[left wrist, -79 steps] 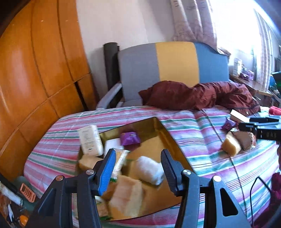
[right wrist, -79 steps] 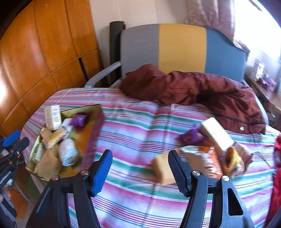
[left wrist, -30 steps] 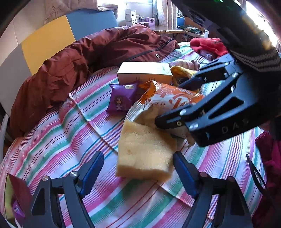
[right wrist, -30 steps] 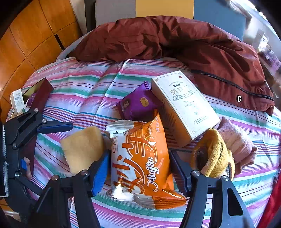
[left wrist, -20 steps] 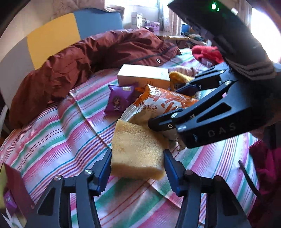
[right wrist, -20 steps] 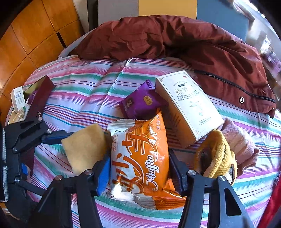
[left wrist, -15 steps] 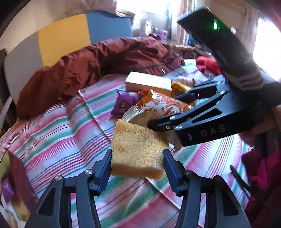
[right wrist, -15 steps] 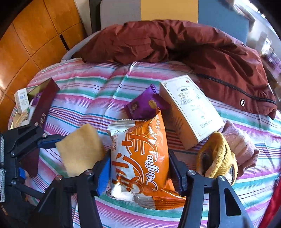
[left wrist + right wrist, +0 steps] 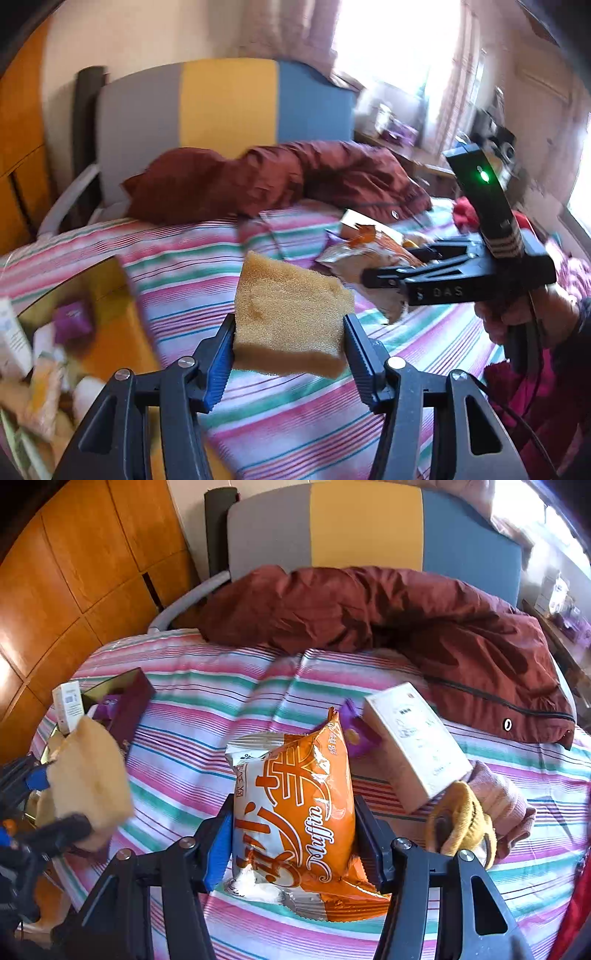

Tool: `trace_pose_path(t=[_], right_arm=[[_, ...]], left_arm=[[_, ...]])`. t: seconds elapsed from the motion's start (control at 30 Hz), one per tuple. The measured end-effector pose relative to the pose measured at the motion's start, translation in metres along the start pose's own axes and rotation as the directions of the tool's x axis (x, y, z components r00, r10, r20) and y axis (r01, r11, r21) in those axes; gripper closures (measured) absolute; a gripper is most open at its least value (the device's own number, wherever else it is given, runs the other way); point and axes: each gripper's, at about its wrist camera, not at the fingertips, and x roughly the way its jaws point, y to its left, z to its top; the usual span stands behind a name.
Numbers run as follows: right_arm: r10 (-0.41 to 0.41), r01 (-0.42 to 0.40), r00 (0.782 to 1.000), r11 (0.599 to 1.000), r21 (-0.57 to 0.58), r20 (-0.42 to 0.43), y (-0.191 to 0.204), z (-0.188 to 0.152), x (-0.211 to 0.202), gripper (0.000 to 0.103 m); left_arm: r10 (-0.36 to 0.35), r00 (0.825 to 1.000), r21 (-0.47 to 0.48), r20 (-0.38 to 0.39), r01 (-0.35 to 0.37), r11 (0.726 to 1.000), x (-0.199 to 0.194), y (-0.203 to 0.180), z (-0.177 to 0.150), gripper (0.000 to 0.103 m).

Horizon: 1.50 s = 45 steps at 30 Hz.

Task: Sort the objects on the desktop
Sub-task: 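Carry the orange bag and tan sponge over the gold tray and release both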

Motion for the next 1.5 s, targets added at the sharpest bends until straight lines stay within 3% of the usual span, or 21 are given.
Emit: trace_pose_path(t=[0.33, 0.47, 0.7, 0.9, 1.07, 1.2, 1.5], right_arm=[[0.062, -0.06, 0.997, 0.997, -0.044, 0.048, 0.07, 0.007, -0.018, 0.044], [0.11, -0.104, 0.991, 0.992, -0.076, 0.079, 0.113, 0.014, -0.024, 0.044], [0.188, -0.174, 0.978, 0.975, -0.136, 0.096, 0.188, 0.024, -0.02, 0.044], [0.201, -0.186, 0.976, 0.97, -0.156, 0.086, 0.229, 0.036, -0.006, 0.044], [0.193, -0.18, 0.979, 0.972, -0.153, 0.072, 0.249, 0.048, 0.01, 0.044], [0.182, -0.174, 0.982, 0.975, -0.138, 0.046, 0.26, 0.057, 0.03, 0.043], [0.163, -0.157, 0.986, 0.976, -0.149, 0.028, 0.267, 0.051, 0.046, 0.04]], left_arm=[[0.189, 0.979, -0.164, 0.079, -0.174, 0.971, -0.069, 0.062, -0.031, 0.046], [0.27, 0.959, -0.23, 0.082, -0.246, 0.942, -0.089, 0.085, -0.045, 0.046], [0.425, 0.903, -0.33, 0.063, -0.383, 0.862, -0.121, 0.124, -0.071, 0.046], [0.472, 0.882, -0.385, 0.021, -0.428, 0.818, -0.128, 0.148, -0.088, 0.046], [0.477, 0.878, -0.426, -0.023, -0.44, 0.79, -0.119, 0.168, -0.1, 0.045], [0.459, 0.886, -0.445, -0.073, -0.44, 0.78, -0.104, 0.181, -0.106, 0.041], [0.433, 0.895, -0.459, -0.104, -0.429, 0.778, -0.088, 0.186, -0.114, 0.031]])
